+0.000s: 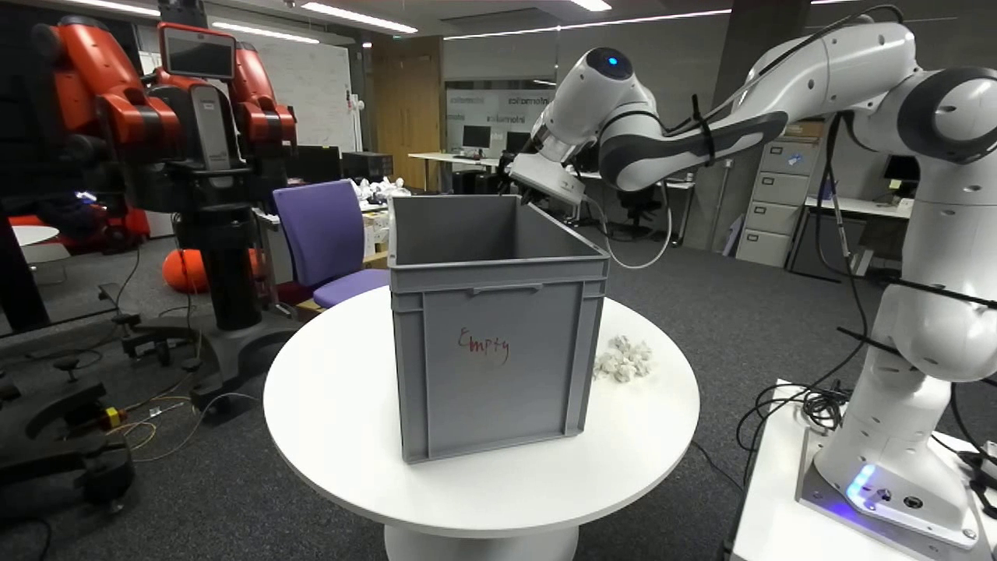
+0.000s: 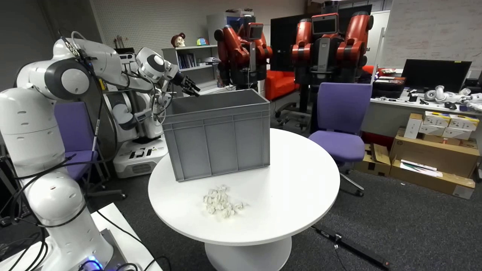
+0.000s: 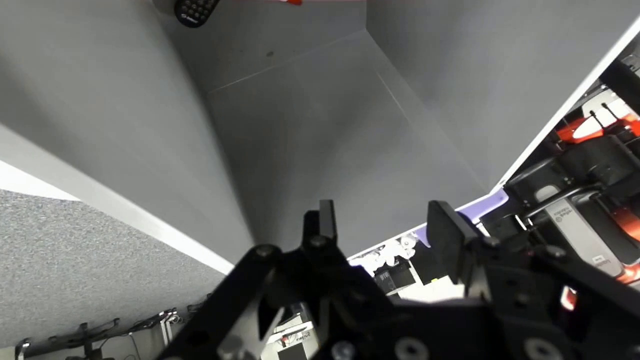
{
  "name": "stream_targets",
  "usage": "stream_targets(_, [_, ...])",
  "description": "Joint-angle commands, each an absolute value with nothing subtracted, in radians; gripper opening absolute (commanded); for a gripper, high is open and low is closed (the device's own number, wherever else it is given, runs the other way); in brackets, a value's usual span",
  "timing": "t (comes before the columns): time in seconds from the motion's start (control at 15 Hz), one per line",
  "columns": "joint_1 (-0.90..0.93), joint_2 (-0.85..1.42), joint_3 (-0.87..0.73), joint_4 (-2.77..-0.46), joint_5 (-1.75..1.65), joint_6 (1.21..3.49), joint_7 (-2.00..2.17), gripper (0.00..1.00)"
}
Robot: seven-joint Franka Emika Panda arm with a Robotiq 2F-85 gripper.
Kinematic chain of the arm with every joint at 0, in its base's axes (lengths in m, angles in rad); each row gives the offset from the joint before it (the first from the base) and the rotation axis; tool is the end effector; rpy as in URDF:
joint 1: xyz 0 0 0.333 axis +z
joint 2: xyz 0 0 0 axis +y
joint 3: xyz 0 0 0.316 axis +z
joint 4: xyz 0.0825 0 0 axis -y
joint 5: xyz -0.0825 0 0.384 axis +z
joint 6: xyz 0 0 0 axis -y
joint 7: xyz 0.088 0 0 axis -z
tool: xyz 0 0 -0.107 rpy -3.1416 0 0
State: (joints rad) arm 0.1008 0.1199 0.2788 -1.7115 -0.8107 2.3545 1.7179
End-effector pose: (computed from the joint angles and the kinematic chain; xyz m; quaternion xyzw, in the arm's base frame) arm 0.6030 0.2200 0.5755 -0.8188 0.4040 -0.4051 0.0468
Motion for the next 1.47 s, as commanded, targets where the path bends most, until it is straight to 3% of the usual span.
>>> stream_targets(0.0, [0.148,0.094,0.208,-1.700,-0.807,2.355,1.703,0.87])
stream_targets(0.13, [0.153,0.075,0.182,-1.730,-0.834,2.364,1.724,1.00])
stream_targets(1.13, [0.005,-0.183,0.006,-2.187,-0.825,2.446,1.644,1.00])
stream_targets(1.4, [-0.055,-0.187,-0.045,-2.330,-0.823,2.569,1.534,1.00])
